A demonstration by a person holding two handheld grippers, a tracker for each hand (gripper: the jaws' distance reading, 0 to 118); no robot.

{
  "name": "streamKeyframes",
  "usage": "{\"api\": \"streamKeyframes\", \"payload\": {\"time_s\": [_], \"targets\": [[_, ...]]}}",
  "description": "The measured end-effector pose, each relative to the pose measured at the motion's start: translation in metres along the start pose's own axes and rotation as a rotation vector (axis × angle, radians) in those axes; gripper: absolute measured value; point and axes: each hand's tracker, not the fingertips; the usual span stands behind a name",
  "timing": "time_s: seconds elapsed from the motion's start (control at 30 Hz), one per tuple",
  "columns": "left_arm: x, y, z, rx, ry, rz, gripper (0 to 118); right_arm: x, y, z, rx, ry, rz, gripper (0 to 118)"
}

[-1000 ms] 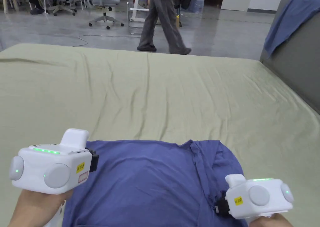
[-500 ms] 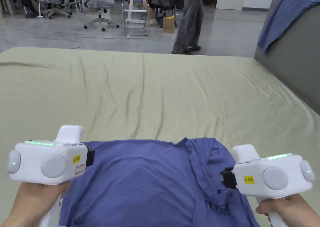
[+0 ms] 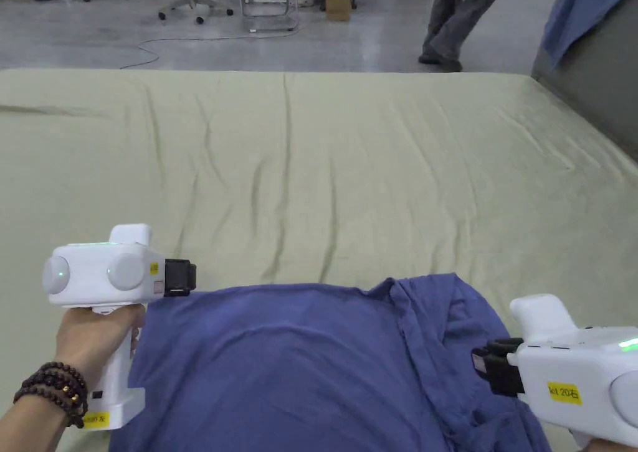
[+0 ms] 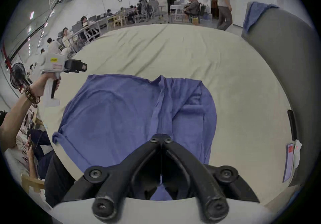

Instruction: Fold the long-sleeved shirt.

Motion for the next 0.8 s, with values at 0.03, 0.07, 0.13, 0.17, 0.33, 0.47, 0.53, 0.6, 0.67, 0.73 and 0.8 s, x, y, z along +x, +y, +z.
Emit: {"api": "streamKeyframes", "payload": {"time_s": [0.03, 0.07, 0.13, 0.17, 0.33, 0.47, 0.53, 0.6, 0.67, 0.73, 0.8], "targets": [[0.003, -0.001, -0.012, -0.017, -0.005, -0.005, 110, 0.002, 0.001, -0.007, -0.023, -0.01, -0.008, 0], [0.004, -0.002, -0.024, -0.04, 0.005, -0.008, 110, 0.006, 0.001, -0.014, -0.034, -0.025, -0.011, 0], [0.007, -0.004, -0.042, -0.074, 0.014, -0.008, 108, 0.014, 0.003, -0.025, -0.044, -0.032, -0.02, 0], [0.011, -0.007, -0.047, -0.086, 0.017, -0.012, 102, 0.017, 0.005, -0.03, -0.055, -0.036, -0.031, 0], [0.025, -0.007, -0.04, -0.105, 0.048, -0.042, 4, 0.041, 0.032, -0.069, -0.101, -0.076, -0.059, 0], [0.022, 0.0, -0.007, -0.048, 0.011, -0.053, 2, 0.063, 0.08, -0.094, -0.068, -0.126, -0.105, 0], [0.016, 0.001, 0.011, -0.014, -0.066, -0.029, 2, 0.073, 0.106, -0.105, -0.054, -0.157, -0.141, 6], [0.013, 0.002, 0.024, -0.004, -0.059, -0.046, 2, 0.078, 0.131, -0.121, -0.063, -0.167, -0.148, 53], [0.012, 0.001, 0.035, 0.017, -0.066, -0.072, 2, 0.087, 0.153, -0.143, -0.103, -0.173, -0.169, 62], [0.011, 0.001, 0.042, 0.027, -0.072, -0.079, 3, 0.09, 0.165, -0.163, -0.154, -0.147, -0.164, 74], [0.013, -0.001, 0.046, 0.033, -0.08, -0.076, 2, 0.09, 0.169, -0.184, -0.225, -0.14, -0.183, 69]]}}
